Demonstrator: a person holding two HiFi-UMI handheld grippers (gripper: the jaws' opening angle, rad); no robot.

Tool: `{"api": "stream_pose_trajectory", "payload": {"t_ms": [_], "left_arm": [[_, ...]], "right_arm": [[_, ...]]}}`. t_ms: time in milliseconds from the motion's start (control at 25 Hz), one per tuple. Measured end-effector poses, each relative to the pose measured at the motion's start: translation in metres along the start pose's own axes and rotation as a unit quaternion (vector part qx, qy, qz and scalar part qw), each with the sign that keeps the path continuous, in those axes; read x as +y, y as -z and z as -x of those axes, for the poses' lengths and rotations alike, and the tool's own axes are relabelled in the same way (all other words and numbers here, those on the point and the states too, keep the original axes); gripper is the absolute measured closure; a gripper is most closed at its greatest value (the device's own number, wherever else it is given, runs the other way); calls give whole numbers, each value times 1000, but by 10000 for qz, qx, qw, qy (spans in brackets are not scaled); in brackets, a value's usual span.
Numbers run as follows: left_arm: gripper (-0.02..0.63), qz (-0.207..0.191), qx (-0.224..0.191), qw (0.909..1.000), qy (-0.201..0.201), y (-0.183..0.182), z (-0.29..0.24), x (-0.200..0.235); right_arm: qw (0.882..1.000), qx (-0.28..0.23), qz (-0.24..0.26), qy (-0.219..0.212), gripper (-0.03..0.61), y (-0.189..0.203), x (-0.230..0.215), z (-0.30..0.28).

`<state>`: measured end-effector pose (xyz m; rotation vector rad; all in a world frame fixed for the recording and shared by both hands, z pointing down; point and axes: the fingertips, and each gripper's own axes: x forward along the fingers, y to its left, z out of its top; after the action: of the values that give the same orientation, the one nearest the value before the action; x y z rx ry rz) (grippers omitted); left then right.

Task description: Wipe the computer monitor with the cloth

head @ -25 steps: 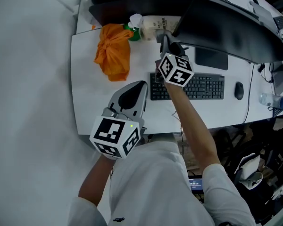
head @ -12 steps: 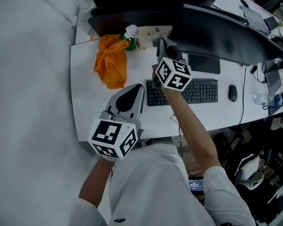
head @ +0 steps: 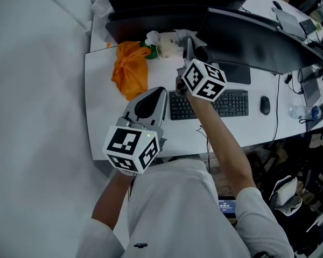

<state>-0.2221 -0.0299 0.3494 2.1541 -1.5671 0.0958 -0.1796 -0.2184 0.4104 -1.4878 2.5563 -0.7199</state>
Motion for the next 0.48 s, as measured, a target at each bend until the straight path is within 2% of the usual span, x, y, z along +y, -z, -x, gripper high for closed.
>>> {"api": "stream_pose_trajectory", "payload": {"t_ms": [480], "left_arm": [[600,-199,-333,9992,73,-35,7,-5]], "right_arm": [[9982,-534,-283,-14,558,-59,25,11]]}}
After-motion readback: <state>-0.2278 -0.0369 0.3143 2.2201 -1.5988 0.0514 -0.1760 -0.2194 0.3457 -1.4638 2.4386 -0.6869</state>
